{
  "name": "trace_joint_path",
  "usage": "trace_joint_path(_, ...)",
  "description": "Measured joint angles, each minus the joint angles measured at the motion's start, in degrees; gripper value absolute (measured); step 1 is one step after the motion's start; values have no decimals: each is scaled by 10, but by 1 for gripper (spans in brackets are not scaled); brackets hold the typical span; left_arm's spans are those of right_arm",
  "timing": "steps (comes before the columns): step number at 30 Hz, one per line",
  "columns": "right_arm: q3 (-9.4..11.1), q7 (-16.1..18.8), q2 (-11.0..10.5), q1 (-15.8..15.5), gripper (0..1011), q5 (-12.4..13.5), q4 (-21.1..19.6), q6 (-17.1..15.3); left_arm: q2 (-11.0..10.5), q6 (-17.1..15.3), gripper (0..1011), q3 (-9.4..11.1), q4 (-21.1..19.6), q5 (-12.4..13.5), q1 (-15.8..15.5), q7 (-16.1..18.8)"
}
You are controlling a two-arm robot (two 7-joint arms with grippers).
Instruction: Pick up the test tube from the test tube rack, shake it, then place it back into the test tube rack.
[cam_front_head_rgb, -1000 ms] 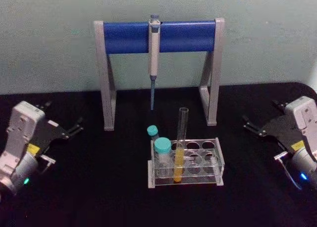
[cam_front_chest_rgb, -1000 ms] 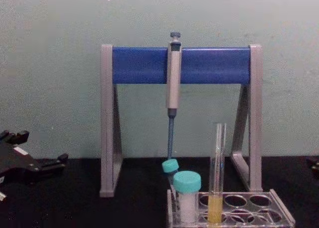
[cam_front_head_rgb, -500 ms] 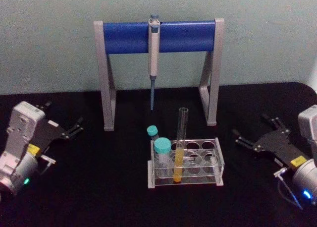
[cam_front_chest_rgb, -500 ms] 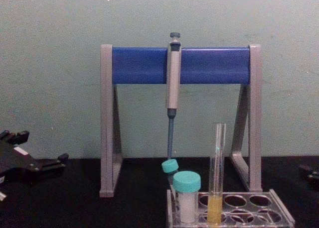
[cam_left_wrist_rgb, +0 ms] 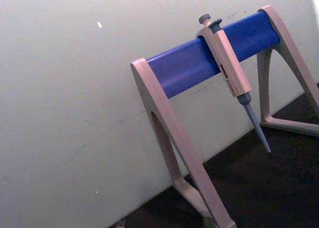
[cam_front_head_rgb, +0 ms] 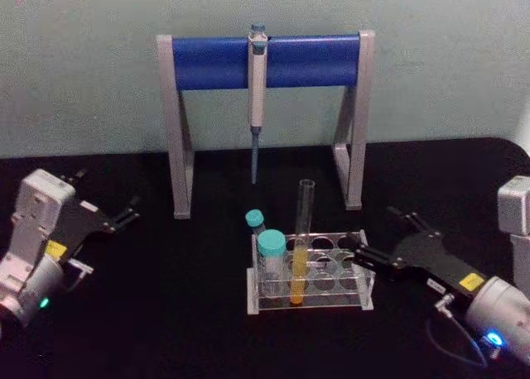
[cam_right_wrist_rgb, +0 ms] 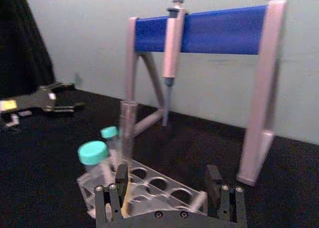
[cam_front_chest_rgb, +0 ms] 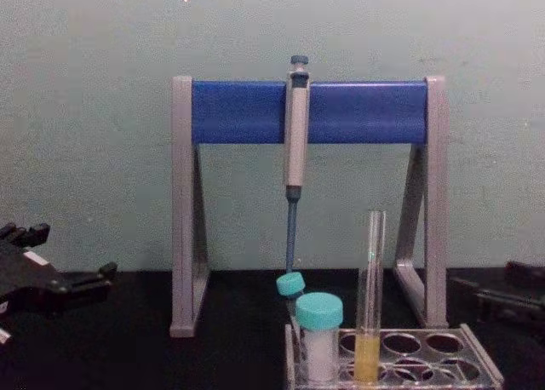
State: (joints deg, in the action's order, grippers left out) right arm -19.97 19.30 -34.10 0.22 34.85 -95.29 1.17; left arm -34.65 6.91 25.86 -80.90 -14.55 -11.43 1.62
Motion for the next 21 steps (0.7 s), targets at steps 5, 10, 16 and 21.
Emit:
trace_joint_path(5, -7, 30, 16, 20, 1000, 15, 13, -22, 0, 0, 1001, 0, 0, 0, 0, 0)
trace_joint_path(10, -20, 64, 30, 49, 1000, 19, 31, -40, 0, 0, 1001, 0, 0, 0, 0, 0)
trace_joint_path(16, -40, 93, 44, 83, 1000, 22, 58, -55, 0, 0, 1001, 0, 0, 0, 0, 0)
trace_joint_path(21, -53, 103, 54, 106, 1000, 23, 77, -62, 0, 0, 1001, 0, 0, 0, 0, 0)
